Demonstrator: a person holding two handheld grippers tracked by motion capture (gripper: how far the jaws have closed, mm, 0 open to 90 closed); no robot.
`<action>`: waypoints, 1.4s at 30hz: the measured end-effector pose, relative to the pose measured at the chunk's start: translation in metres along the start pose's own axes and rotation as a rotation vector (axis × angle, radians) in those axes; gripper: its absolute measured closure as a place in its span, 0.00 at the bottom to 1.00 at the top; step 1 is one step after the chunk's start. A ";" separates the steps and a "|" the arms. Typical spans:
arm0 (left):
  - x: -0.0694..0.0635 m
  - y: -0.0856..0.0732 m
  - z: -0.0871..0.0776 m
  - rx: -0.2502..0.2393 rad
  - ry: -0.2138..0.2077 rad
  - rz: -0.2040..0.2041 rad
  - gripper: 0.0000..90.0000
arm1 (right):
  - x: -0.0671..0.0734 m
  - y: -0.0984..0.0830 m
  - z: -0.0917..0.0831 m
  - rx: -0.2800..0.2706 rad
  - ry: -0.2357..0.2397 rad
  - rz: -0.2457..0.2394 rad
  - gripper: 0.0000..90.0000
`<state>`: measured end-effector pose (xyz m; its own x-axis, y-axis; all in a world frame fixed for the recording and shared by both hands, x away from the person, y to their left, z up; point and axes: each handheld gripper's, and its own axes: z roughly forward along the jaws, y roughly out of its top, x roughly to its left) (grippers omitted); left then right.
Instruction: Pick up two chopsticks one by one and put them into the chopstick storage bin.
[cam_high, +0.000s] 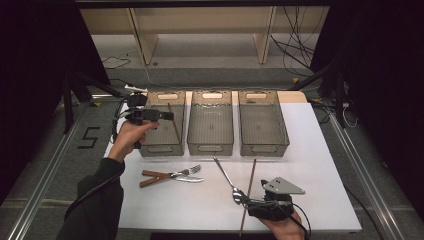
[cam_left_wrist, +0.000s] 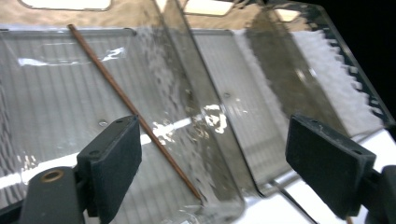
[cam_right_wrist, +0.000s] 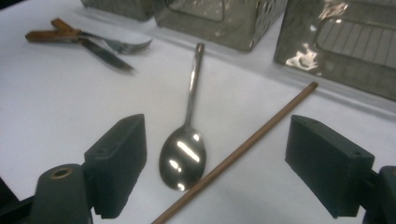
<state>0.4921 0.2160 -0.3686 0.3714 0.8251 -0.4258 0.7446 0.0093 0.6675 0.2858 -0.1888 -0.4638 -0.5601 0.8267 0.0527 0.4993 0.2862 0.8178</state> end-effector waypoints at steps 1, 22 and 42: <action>-0.002 -0.005 -0.004 -0.011 -0.008 0.003 0.20 | 0.001 0.000 0.001 0.012 -0.004 -0.009 0.24; -0.035 -0.118 -0.017 -0.064 -0.091 0.124 0.19 | 0.023 -0.008 0.015 0.181 -0.043 -0.080 0.27; -0.053 -0.179 -0.008 -0.057 -0.096 0.242 0.18 | 0.000 0.001 0.010 0.162 -0.015 -0.038 0.47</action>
<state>0.3347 0.1747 -0.4604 0.5876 0.7499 -0.3039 0.5966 -0.1477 0.7888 0.2932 -0.1838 -0.4685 -0.5709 0.8209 0.0138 0.5790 0.3907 0.7157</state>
